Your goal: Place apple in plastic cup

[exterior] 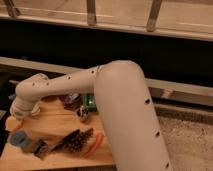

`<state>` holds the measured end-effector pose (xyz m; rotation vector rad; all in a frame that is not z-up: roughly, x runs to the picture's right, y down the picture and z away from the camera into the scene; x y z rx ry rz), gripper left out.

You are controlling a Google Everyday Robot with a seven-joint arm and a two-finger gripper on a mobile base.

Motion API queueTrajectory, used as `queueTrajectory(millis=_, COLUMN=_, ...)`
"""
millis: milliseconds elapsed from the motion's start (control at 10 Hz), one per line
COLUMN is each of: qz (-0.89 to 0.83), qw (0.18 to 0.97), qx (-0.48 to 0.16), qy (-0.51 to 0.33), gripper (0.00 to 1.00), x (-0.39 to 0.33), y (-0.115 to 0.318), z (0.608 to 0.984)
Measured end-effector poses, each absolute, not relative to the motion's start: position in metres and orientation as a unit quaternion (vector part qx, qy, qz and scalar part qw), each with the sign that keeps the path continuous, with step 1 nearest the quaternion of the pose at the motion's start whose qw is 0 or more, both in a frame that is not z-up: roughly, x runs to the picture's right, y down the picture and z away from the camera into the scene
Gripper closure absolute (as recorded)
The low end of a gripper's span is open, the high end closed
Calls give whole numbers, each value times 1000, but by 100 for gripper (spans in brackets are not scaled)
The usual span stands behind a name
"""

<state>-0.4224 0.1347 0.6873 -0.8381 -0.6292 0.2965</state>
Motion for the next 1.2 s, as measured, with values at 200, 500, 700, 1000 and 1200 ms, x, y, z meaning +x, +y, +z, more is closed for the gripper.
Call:
queueTrajectory(millis=200, qz=127, qw=856, qx=-413, qy=-283, gripper=100, x=-426, y=143, z=688)
queueTrajectory(millis=500, qz=133, qw=848, qx=-435, qy=-272, gripper=92, x=-423, y=172, z=697)
queueTrajectory(millis=700, qz=141, qw=843, qx=-441, qy=-273, gripper=74, x=-421, y=182, z=698)
queueTrajectory(millis=1000, qz=143, qw=834, qx=-458, qy=-272, gripper=42, x=-428, y=199, z=704)
queueTrajectory(millis=1200, qz=142, qw=832, qx=-464, qy=-269, gripper=26, x=-429, y=203, z=705)
